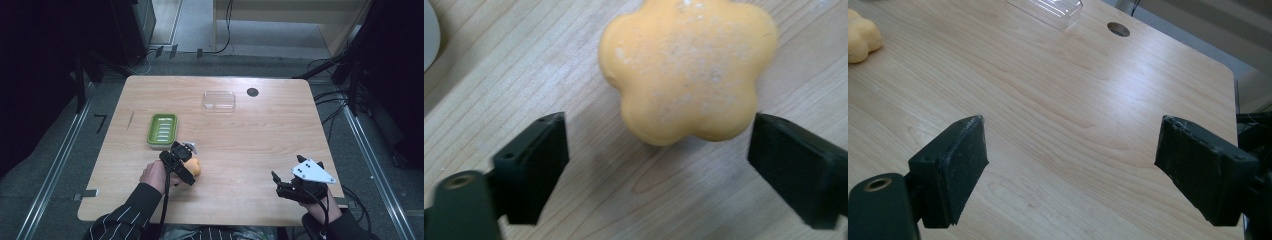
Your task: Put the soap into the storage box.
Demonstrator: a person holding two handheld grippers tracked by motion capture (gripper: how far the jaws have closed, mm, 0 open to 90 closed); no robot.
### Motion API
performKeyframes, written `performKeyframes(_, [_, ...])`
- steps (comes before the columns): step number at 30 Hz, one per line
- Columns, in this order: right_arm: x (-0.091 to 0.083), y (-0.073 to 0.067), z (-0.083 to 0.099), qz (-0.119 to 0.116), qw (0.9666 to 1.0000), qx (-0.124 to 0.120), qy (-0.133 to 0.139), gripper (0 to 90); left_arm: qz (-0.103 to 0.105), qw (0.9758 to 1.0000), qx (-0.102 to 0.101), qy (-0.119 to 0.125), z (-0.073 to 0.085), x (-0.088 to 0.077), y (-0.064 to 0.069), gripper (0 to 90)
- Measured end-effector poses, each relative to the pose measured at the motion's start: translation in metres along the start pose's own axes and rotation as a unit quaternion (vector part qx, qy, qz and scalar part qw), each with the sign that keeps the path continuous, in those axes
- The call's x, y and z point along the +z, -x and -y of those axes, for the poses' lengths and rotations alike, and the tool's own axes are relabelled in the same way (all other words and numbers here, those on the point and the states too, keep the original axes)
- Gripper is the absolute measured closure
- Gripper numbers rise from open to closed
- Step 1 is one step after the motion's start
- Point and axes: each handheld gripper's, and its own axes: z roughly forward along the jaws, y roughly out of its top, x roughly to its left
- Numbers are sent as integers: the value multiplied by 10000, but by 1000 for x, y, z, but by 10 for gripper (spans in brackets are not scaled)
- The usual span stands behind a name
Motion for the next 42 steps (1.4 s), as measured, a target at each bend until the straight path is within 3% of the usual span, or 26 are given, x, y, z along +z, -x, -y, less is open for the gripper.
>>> performKeyframes(13, [0,0,0,-10,10000,8,11,137,-77,9999,-4,-100,6,-3,-10,156])
performKeyframes(18, [0,0,0,-9,10000,5,6,137,-22,10000,27,34,10,-6,-14,165])
performKeyframes(25, [0,0,0,-8,10000,-2,1,137,123,9990,330,269,11,-9,-14,151])
performKeyframes(35, [0,0,0,-8,10000,-5,-11,137,198,9965,757,277,0,-3,-4,168])
performKeyframes(42, [0,0,0,-7,10000,-5,-12,137,225,9948,952,285,-8,2,-6,160])
